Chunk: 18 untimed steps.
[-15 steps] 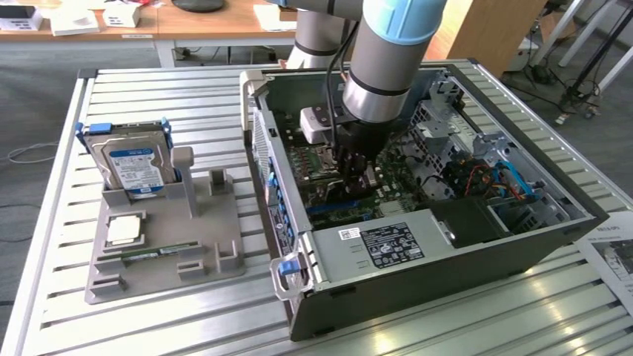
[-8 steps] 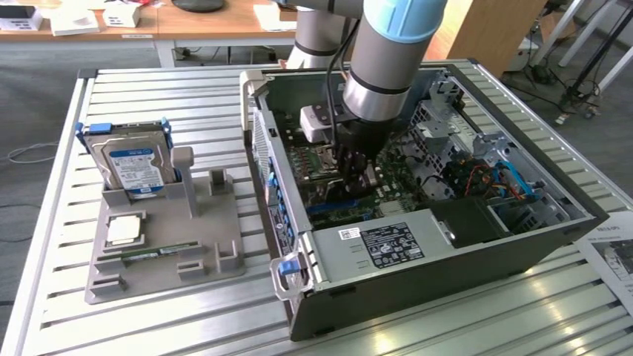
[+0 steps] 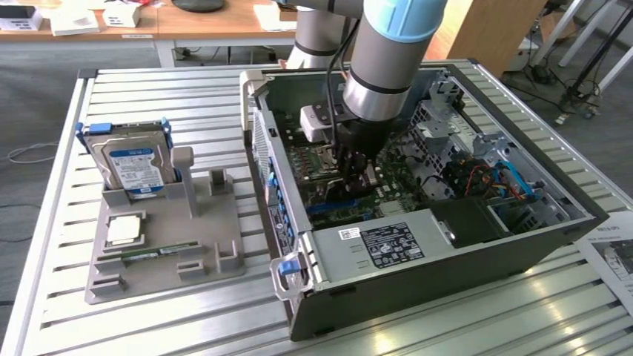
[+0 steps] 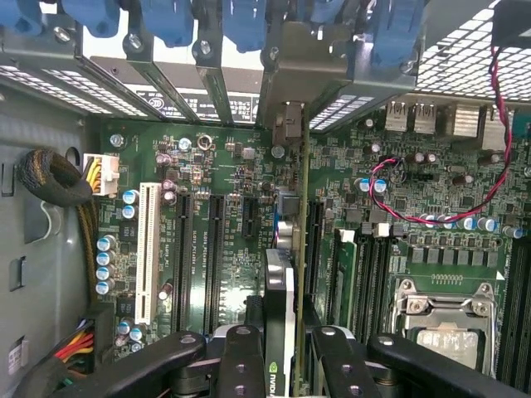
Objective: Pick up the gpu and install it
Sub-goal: 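Insert the gpu into the slot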
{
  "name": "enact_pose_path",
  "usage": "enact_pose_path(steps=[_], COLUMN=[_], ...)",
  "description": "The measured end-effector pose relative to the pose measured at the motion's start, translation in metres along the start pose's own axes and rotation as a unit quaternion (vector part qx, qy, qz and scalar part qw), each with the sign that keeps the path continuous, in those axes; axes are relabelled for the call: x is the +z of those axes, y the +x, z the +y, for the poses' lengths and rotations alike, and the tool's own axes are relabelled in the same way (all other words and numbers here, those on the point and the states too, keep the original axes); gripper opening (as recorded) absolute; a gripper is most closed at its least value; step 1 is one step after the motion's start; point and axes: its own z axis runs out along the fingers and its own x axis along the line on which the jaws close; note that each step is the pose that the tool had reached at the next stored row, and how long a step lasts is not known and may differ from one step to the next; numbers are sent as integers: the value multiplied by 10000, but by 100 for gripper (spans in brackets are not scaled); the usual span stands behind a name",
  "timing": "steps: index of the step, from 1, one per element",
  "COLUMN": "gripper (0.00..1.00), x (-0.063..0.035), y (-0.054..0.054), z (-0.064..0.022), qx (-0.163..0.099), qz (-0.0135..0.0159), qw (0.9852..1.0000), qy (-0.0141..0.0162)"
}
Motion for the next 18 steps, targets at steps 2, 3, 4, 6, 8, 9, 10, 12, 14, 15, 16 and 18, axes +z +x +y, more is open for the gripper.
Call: enact_pose_path(steps=[2,3,4,6,8,9,10,12,14,15,16,18], gripper=[27,27,27,27,27,27,27,27,27,27,27,27], x=[2,3,3,5,6,7,8,9,11,12,12,12], y=[0,0,0,0,0,0,0,0,-2,-3,-2,-3], z=[1,0,3,7,9,9,10,10,10,10,10,10], qx=[0,0,0,0,-1,-1,0,0,0,0,0,0], qz=[6,7,7,8,11,13,13,15,14,14,15,16], qw=[10000,10000,10000,10000,10000,10000,10000,10000,10000,10000,10000,10000], qy=[0,0,1,2,0,0,1,1,1,1,1,1])
